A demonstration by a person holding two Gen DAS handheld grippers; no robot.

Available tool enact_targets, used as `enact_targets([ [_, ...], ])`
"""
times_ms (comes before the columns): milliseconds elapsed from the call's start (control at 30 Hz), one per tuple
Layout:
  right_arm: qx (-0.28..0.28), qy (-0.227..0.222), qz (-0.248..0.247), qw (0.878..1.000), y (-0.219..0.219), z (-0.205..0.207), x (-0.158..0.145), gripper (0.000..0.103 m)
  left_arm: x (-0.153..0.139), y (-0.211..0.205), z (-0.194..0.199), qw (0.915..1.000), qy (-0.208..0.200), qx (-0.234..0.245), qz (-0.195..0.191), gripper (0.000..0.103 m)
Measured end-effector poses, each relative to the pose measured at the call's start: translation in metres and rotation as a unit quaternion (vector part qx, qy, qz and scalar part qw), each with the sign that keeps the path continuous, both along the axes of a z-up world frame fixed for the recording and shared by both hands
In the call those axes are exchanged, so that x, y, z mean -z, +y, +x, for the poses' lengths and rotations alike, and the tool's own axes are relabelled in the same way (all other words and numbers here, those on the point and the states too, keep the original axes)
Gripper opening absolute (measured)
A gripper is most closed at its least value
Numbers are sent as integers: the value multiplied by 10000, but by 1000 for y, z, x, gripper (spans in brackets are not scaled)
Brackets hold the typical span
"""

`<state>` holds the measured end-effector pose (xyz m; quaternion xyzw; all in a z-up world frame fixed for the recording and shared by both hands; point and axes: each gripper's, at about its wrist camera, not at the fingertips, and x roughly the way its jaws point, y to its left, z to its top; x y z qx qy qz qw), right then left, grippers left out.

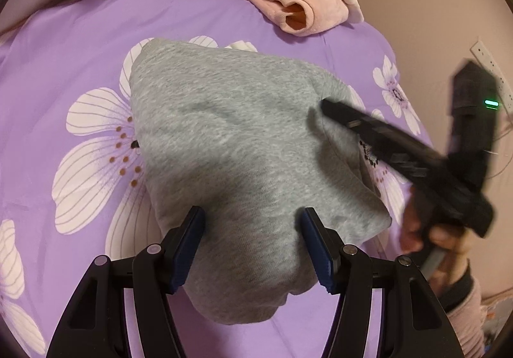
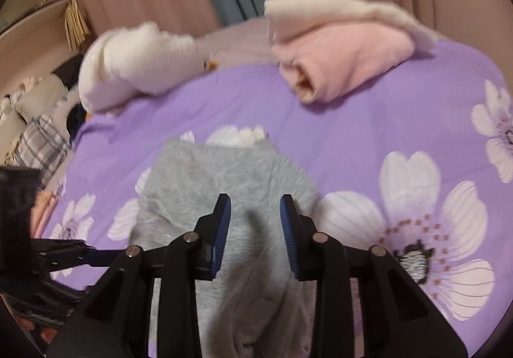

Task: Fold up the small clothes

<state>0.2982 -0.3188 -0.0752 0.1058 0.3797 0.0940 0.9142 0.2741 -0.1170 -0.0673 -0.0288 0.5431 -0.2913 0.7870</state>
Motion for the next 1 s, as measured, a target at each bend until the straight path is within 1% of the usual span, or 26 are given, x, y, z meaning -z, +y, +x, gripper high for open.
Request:
enact_targets([
  [67,95,301,-60,9995,0,10,18,28,1,-1,0,10000,-20,33,21,60],
  [133,151,399,-56,9991,-1,12,27,26,0,-2,-1,10000,-51,58,48,60],
  [167,173,379,-38,9991,-2,11,26,25,0,-2,-2,9999,-72,63,69,60],
  [233,189,388,-7,9991,-3,7,20,25,-1,0,-3,9999,-101,18,76,60],
  [267,172,333,10,9993,-4,0,12,25,-3,2,-5,9999,-131,-29,53,60],
  [300,105,233,31,9997,-3,-7,6,29,-6,4,-8,9998,-193,-45,19,60],
  [400,-213,-82,-26,9997,1,-36,-12,30,-11,11,-19,9995,-303,-51,-80,60],
  [467,-388,-107,-71,9992,4,-50,-14,30,-11,15,-25,9993,-347,-58,-88,60],
  [533,-550,-2,-154,9984,10,-61,-6,29,-9,13,-29,9990,-450,-17,42,61],
  [600,-582,188,-405,9973,17,-63,10,27,-4,9,-29,9987,-458,-2,227,61],
  [633,-565,266,-461,9970,18,-61,17,26,-2,6,-29,9983,-474,32,336,63],
  [667,-546,343,-454,9969,18,-58,25,26,-1,4,-29,9977,-531,60,422,65],
  [733,-489,382,-428,9972,19,-56,28,26,1,2,-29,9968,-560,39,564,66],
  [767,-472,390,-395,9973,20,-55,26,28,0,4,-29,9971,-544,22,540,66],
  [833,-475,353,-342,9977,21,-57,19,29,-4,13,-31,9986,-419,-47,330,68],
  [867,-490,328,-277,9979,19,-57,16,31,-5,19,-31,9993,-316,-121,185,68],
  [933,-510,287,-16,9983,10,-66,9,42,-6,33,-33,9996,-174,-229,-73,70],
  [967,-494,267,201,9982,2,-71,6,53,-5,41,-35,9994,-120,-296,-165,71],
  [1000,-470,249,337,9980,-3,-74,4,60,-5,48,-36,9990,-80,-362,-251,75],
])
